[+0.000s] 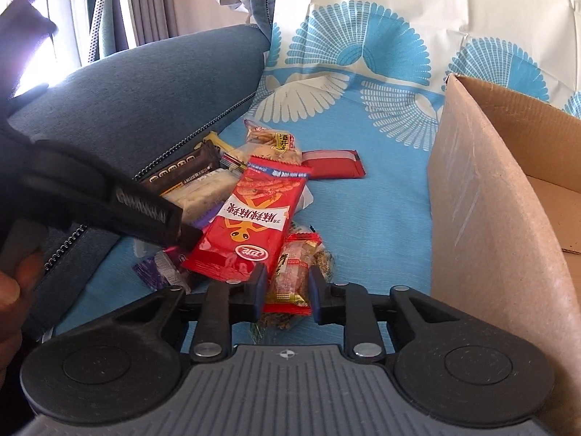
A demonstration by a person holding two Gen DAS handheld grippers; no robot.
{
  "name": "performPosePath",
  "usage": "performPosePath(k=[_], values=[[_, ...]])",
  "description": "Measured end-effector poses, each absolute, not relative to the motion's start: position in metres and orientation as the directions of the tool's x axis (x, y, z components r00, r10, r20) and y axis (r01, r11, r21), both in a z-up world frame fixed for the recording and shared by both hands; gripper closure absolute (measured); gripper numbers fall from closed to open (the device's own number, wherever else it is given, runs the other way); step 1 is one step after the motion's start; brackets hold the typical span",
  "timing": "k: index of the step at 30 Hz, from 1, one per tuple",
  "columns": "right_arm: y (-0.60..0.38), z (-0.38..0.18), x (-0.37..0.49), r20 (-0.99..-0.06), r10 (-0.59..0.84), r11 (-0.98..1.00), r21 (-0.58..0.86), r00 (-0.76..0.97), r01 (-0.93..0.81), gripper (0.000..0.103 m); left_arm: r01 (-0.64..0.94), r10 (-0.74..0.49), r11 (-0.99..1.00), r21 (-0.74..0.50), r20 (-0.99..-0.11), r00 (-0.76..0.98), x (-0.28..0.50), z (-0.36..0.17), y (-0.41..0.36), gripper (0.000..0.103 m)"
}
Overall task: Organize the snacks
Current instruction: 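Grasp the pink-and-white tube with the left tool while the right grasps the small red-wrapped bar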
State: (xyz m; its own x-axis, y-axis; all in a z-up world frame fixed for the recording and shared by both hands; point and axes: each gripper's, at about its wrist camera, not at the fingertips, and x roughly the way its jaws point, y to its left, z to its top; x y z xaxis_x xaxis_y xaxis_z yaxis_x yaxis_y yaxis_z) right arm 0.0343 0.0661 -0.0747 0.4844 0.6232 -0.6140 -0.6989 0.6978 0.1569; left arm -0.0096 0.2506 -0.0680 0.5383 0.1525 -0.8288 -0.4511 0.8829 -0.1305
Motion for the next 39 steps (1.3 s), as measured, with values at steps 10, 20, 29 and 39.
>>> performPosePath(k=[10,20,29,39], values=[[0.051,-0.065,0.005,-0.639,0.632,0.648,0.126,0.438,-0.751,0.079,-0.48,0.055,0.85,-0.219,-0.867,0.494,-0.035,-0.064,0.255,0.089],[0.048,-0.066,-0.012,-0.724,0.582,0.641,0.128,0.37,-0.757,0.08,-0.451,0.011,0.87,-0.199,-0.907,0.422,-0.057,-0.059,0.242,0.082],[0.043,-0.076,-0.011,-0.711,0.609,0.619,0.147,0.353,-0.771,0.079,-0.424,0.02,0.856,-0.296,-0.8,0.6,-0.064,-0.049,0.238,0.081],[0.045,-0.076,-0.005,-0.715,0.618,0.613,0.178,0.326,-0.77,0.07,-0.418,0.088,0.903,-0.1,-0.909,0.407,-0.017,-0.072,0.22,0.059]])
